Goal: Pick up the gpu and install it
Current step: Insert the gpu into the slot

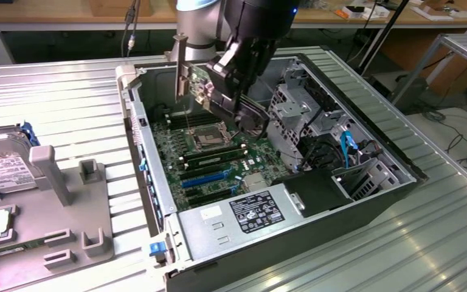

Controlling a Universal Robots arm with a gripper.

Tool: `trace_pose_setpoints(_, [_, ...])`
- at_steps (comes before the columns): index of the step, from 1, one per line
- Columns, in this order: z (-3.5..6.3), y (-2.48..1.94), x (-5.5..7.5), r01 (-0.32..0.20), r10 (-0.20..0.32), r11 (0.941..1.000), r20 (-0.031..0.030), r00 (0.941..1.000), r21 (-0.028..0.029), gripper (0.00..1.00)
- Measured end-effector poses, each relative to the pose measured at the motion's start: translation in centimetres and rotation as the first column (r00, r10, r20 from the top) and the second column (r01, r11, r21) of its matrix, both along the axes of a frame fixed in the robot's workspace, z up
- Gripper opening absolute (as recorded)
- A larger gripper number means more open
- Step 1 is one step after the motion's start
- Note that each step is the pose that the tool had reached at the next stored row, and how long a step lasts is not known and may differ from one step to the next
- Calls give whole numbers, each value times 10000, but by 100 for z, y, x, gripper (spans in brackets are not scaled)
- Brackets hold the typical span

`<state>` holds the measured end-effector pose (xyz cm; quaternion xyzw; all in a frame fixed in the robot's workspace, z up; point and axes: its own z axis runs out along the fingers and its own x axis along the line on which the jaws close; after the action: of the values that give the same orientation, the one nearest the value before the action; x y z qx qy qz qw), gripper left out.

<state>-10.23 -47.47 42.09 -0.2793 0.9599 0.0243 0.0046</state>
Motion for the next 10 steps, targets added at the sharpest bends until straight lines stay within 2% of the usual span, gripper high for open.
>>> trace_pose_setpoints(5, [0, 0, 2, -649, 649, 9979, 0, 9979, 0, 27])
trace_pose_setpoints(6, [0, 0, 15, -1192, 1192, 9929, 0, 9929, 0, 27])
trace_pose_setpoints(7, [0, 0, 28, -1447, 1447, 9895, 0, 9895, -1, 27])
trace_pose_setpoints(10, [0, 0, 49, -1833, 1833, 9831, 0, 9831, 0, 27])
